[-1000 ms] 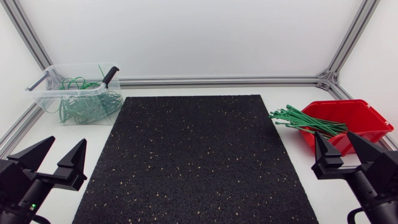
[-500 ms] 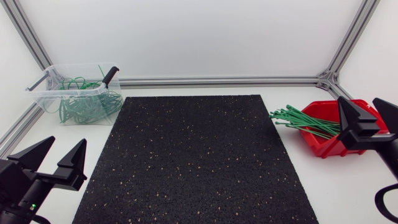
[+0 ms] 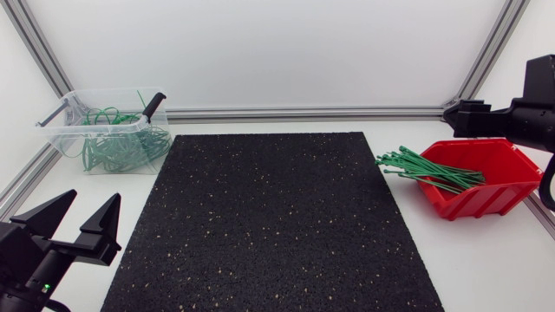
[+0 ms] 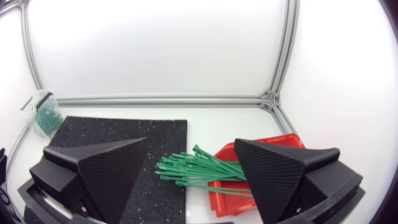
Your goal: Take a green cable tie from the red box, thread the tail through the head to close it, then place it in the transparent bin on the left.
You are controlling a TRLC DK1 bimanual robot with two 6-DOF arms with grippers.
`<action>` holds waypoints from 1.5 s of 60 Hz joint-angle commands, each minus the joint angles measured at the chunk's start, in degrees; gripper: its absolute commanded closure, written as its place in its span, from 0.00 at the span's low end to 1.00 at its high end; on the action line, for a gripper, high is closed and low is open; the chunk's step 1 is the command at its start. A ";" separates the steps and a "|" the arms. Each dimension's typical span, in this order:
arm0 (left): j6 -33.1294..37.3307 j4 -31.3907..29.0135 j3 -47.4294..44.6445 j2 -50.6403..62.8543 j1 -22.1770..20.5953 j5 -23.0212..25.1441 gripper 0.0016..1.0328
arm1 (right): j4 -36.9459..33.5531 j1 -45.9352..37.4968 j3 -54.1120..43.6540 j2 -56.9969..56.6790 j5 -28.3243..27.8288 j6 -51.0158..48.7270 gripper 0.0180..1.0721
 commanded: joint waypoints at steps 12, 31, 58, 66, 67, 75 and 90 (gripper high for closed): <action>-0.92 -0.55 -2.35 -0.47 -0.40 0.18 0.04 | -19.04 -2.97 15.70 15.90 -0.49 -21.70 0.05; -0.92 -0.73 -2.35 -0.47 -0.57 0.18 0.04 | -17.54 -5.17 13.85 21.79 -3.39 -40.24 0.05; -0.92 -0.73 -2.35 -0.47 -1.10 0.10 0.04 | -25.19 -7.10 15.78 32.08 -3.21 -67.22 0.12; -0.92 -0.91 -2.35 -0.47 -1.19 0.10 0.04 | -25.54 -7.46 14.55 32.87 -3.65 -74.87 0.18; -0.92 -0.91 -2.35 -0.47 -1.19 0.10 0.04 | -25.80 -7.54 14.64 33.13 -3.74 -75.48 0.19; -0.92 -0.99 -2.35 -0.47 -1.19 0.10 0.04 | -27.21 -8.42 14.47 35.59 -4.09 -80.58 0.33; -0.92 -0.99 -2.35 -0.39 -1.63 0.10 0.04 | -24.66 -8.07 14.03 37.17 -5.67 -82.60 0.57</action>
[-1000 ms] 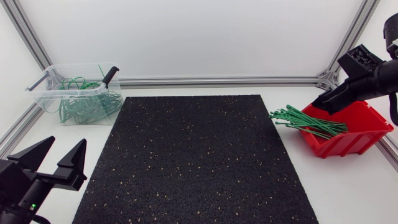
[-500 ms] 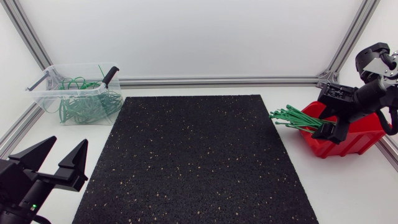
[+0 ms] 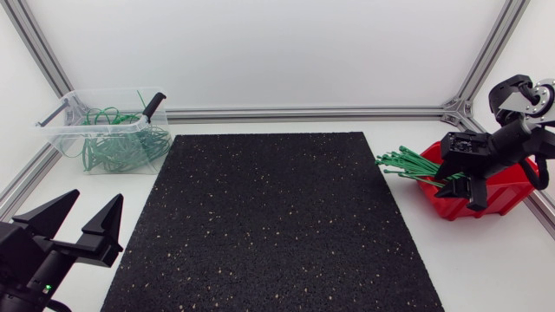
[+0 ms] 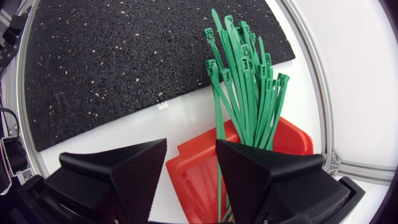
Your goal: Take a green cable tie from the red box, thread the tail through the head to close it, then place it in the transparent bin on the left.
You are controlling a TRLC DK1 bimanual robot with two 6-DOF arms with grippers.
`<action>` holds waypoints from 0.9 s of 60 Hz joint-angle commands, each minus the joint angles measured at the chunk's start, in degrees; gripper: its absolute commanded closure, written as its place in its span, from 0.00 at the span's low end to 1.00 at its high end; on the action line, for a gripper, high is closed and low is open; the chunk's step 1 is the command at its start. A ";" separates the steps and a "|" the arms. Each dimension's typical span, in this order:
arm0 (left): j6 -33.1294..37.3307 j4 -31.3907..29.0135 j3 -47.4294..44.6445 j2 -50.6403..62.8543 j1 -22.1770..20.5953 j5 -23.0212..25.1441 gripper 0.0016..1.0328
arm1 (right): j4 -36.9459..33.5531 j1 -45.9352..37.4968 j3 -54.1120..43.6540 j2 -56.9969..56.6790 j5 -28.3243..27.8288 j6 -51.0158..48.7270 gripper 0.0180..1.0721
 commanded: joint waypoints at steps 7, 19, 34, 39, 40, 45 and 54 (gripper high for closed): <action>-0.83 -0.97 -2.35 -0.39 -0.62 0.10 0.04 | 2.56 1.16 -0.40 2.49 0.19 -1.89 0.61; -0.92 -0.97 -2.35 -0.39 -0.54 0.10 0.04 | 5.55 2.65 -1.10 3.20 1.07 -1.80 0.64; -0.92 -0.97 -2.35 -0.39 -0.54 0.10 0.04 | 7.66 3.18 -1.37 3.64 1.95 -1.71 0.65; -0.83 -0.97 -2.35 -0.39 -0.54 0.10 0.04 | 8.01 3.35 -1.89 3.46 2.12 -1.89 0.66; -0.83 -0.97 -2.35 -0.39 -0.54 0.10 0.04 | 8.10 3.44 -1.98 3.46 2.12 -1.89 0.66; -0.83 -0.97 -2.35 -0.39 -0.54 0.10 0.04 | 8.36 3.44 -2.33 3.46 2.39 -1.89 0.66; -0.83 -0.97 -2.35 -0.39 -0.45 0.01 0.04 | 9.24 3.71 -3.39 3.37 3.00 -1.80 0.67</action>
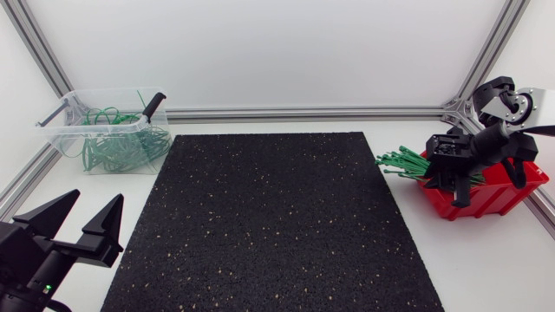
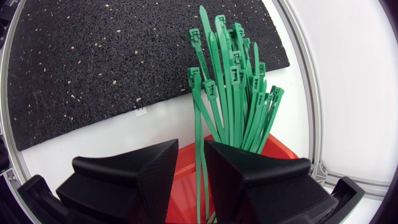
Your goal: Take a green cable tie from the red box, thread the tail through the head to close it, then place it in the transparent bin on the left.
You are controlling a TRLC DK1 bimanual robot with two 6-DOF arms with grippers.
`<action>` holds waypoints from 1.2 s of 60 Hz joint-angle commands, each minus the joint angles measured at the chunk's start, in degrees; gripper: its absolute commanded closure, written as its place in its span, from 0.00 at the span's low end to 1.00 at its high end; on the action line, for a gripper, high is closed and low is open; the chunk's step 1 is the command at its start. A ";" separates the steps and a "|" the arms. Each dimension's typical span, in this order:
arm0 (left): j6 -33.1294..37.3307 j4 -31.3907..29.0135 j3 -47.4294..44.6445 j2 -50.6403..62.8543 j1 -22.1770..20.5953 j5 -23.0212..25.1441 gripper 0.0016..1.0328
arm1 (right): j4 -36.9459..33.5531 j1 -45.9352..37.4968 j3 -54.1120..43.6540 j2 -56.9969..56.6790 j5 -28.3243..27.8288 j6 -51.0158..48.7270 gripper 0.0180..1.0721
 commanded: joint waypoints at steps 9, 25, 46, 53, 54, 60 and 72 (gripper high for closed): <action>-0.83 -0.97 -2.35 -0.39 -0.36 0.01 0.04 | 1.68 1.04 -2.74 1.16 0.99 -1.64 0.69; -0.83 -1.15 -2.26 -0.39 -0.54 0.01 0.04 | 3.44 1.04 -2.83 1.34 1.17 -1.29 0.70; -0.83 -1.15 -2.26 -0.39 -0.54 -0.08 0.04 | 3.26 1.39 -3.09 1.25 1.43 -1.38 0.82; -0.83 -1.15 -2.26 -0.39 -0.54 -0.08 0.04 | 3.97 1.39 -3.00 0.99 1.43 -1.29 0.82; -0.83 -1.15 -2.26 -0.39 -0.54 -0.08 0.04 | 3.97 1.39 -2.91 0.99 1.43 -1.29 0.83; -0.83 -1.15 -2.26 -0.39 -0.63 -0.08 0.04 | 3.97 1.31 -2.65 0.73 1.34 -1.29 0.84; -0.83 -1.15 -2.26 -0.39 -0.80 -0.08 0.04 | 2.83 1.39 -2.65 0.20 1.34 -2.35 0.92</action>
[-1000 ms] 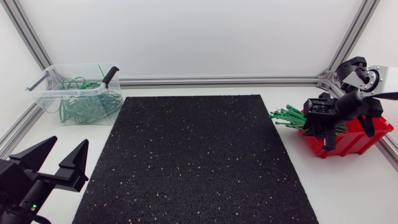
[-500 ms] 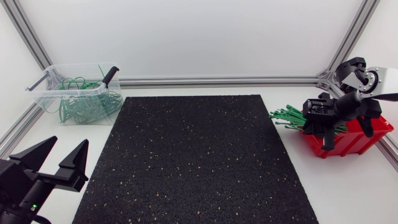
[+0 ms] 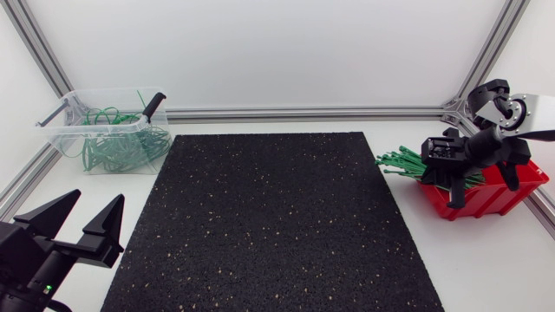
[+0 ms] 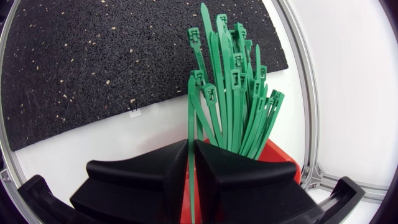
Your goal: Take a green cable tie from the red box, thread the tail through the head to close it, then place it in the transparent bin on the left.
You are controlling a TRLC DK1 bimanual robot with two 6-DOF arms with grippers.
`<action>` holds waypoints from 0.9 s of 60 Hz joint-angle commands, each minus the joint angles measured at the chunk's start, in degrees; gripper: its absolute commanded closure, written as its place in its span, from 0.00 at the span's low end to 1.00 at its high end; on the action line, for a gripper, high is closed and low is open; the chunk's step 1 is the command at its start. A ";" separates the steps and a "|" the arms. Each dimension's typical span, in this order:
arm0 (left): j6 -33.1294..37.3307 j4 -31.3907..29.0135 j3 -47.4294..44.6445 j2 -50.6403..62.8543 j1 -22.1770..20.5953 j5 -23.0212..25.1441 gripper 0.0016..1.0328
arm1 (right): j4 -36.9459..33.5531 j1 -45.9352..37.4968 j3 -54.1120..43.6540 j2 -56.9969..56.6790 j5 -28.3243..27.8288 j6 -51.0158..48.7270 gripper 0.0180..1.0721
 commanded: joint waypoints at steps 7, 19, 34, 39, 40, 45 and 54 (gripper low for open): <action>-0.83 -1.24 -2.26 -0.41 -0.43 -0.06 0.04 | -2.93 0.19 0.48 1.23 0.73 -1.84 0.95; -0.83 -1.24 -2.26 -0.41 -0.43 -0.06 0.04 | -4.34 0.01 1.01 -1.49 -0.06 -1.76 0.95; -0.83 -1.15 -2.26 -0.41 -0.43 -0.06 0.04 | -11.46 -0.69 5.14 -7.21 -4.89 -1.05 0.95; -0.83 -1.15 -2.26 -0.41 -0.43 -0.06 0.04 | -12.95 -0.69 6.11 -10.11 -6.39 -0.61 0.95; -0.83 -1.15 -2.26 -0.41 -0.43 -0.06 0.04 | -13.22 -0.69 6.37 -10.63 -6.82 -0.44 0.95; -0.83 -1.15 -2.26 -0.41 -0.43 -0.06 0.04 | -15.94 -0.86 8.04 -12.48 -9.20 0.09 0.95; -0.83 -1.15 -2.26 -0.50 -0.34 -0.06 0.04 | -17.08 -0.86 10.24 -17.05 -14.03 3.52 0.95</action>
